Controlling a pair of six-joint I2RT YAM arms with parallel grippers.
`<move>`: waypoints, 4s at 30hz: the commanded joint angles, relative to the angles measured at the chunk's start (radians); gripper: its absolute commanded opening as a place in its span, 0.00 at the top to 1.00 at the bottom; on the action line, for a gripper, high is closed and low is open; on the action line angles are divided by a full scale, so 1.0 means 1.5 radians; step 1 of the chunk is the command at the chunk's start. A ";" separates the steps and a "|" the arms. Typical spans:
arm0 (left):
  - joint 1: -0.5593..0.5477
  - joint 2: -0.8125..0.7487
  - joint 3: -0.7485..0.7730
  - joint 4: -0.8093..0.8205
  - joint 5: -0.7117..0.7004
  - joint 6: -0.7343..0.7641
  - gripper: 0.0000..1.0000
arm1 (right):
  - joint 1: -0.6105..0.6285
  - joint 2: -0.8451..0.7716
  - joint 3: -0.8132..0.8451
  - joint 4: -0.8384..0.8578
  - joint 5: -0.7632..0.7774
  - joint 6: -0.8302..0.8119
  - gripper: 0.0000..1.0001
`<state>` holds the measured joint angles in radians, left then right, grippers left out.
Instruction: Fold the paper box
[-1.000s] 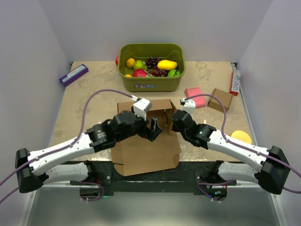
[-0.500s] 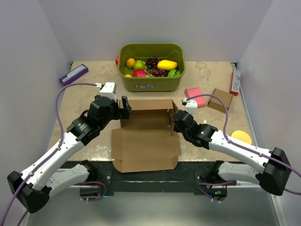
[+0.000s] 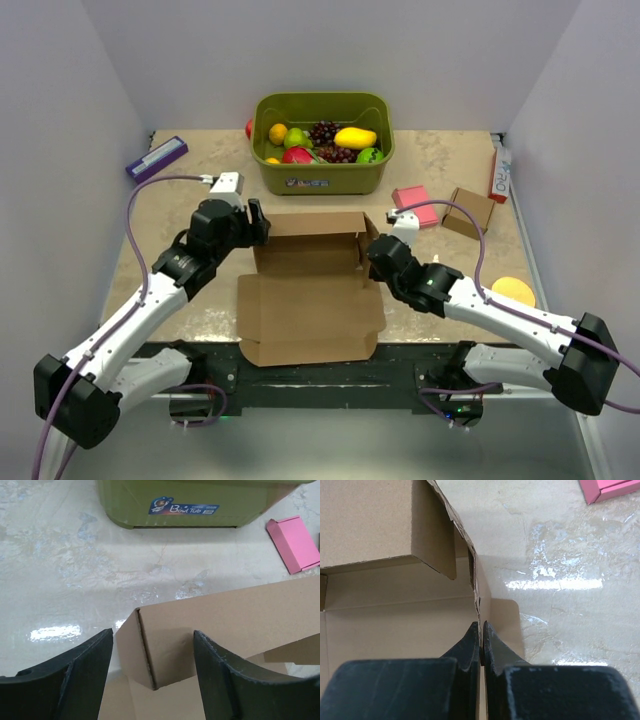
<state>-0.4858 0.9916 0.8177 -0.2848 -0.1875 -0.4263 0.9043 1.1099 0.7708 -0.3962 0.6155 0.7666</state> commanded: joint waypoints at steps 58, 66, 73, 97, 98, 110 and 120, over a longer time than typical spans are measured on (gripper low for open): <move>0.067 0.076 -0.037 0.068 0.157 0.146 0.61 | -0.252 -0.062 -0.045 0.156 -0.370 -0.354 0.25; 0.067 0.080 -0.037 0.067 0.161 0.154 0.63 | -0.249 0.006 -0.058 0.261 -0.431 -0.405 0.18; 0.068 0.082 -0.036 0.063 0.163 0.168 0.64 | -0.248 0.044 -0.064 0.356 -0.451 -0.417 0.17; 0.068 0.078 -0.035 0.057 0.170 0.173 0.65 | -0.153 0.182 -0.049 0.484 -0.332 -0.456 0.40; 0.068 0.078 -0.035 0.056 0.171 0.173 0.65 | -0.151 0.189 -0.050 0.486 -0.313 -0.453 0.43; 0.068 0.075 -0.038 0.063 0.199 0.171 0.68 | -0.142 0.209 -0.058 0.524 -0.210 -0.381 0.57; 0.069 0.069 -0.041 0.073 0.211 0.166 0.69 | -0.114 0.250 -0.024 0.490 -0.069 -0.340 0.80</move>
<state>-0.3798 1.0897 0.7868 -0.1120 0.0582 -0.2050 0.7128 1.4712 0.7017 0.3634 0.4278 0.1978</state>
